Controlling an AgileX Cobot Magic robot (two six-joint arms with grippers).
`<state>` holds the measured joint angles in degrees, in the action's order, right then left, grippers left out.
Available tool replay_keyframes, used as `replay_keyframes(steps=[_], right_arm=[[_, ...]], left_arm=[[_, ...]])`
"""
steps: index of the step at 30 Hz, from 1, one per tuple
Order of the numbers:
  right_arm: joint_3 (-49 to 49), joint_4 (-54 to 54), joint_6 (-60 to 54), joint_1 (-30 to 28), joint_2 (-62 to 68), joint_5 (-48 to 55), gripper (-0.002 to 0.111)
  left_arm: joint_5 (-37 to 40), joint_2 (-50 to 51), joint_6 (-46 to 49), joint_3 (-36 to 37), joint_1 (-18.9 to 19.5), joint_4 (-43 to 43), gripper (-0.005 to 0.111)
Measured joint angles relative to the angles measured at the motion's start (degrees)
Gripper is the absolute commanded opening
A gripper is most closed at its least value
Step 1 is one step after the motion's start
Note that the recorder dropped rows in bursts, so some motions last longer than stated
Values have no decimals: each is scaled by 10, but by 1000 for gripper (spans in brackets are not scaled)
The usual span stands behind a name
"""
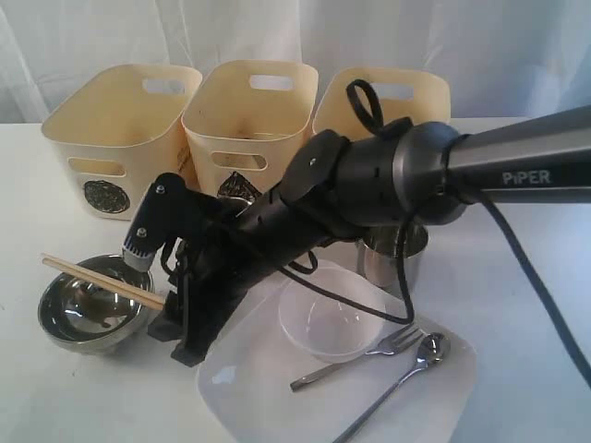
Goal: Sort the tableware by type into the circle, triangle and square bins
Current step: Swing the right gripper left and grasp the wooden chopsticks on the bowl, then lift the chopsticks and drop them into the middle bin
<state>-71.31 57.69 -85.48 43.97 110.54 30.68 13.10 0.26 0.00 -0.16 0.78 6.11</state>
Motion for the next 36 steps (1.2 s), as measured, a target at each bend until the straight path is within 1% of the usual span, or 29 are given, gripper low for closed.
replay_keyframes(steps=[8, 15, 17, 22, 27, 28, 30, 31, 33, 36], right_arm=[[-11, 0, 0, 3, 22, -25, 59], [-23, 0, 0, 6, 48, -27, 59], [-23, -2, 0, 6, 50, -29, 58], [-23, -17, 0, 6, 50, -46, 40], [-23, -25, 4, 6, 50, -48, 37], [-23, -25, 4, 6, 50, -48, 34], [-23, -26, 4, 6, 50, -49, 21], [-23, -26, 4, 6, 50, -49, 10], [-23, -26, 4, 6, 50, -49, 0], [-23, -26, 4, 6, 50, -44, 0]], left_arm=[[0, 0, 0, 0, 0, 0, 0], [0, 0, 0, 0, 0, 0, 0], [0, 0, 0, 0, 0, 0, 0], [0, 0, 0, 0, 0, 0, 0], [0, 0, 0, 0, 0, 0, 0], [0, 0, 0, 0, 0, 0, 0], [0, 0, 0, 0, 0, 0, 0], [0, 0, 0, 0, 0, 0, 0], [0, 0, 0, 0, 0, 0, 0], [0, 0, 0, 0, 0, 0, 0]])
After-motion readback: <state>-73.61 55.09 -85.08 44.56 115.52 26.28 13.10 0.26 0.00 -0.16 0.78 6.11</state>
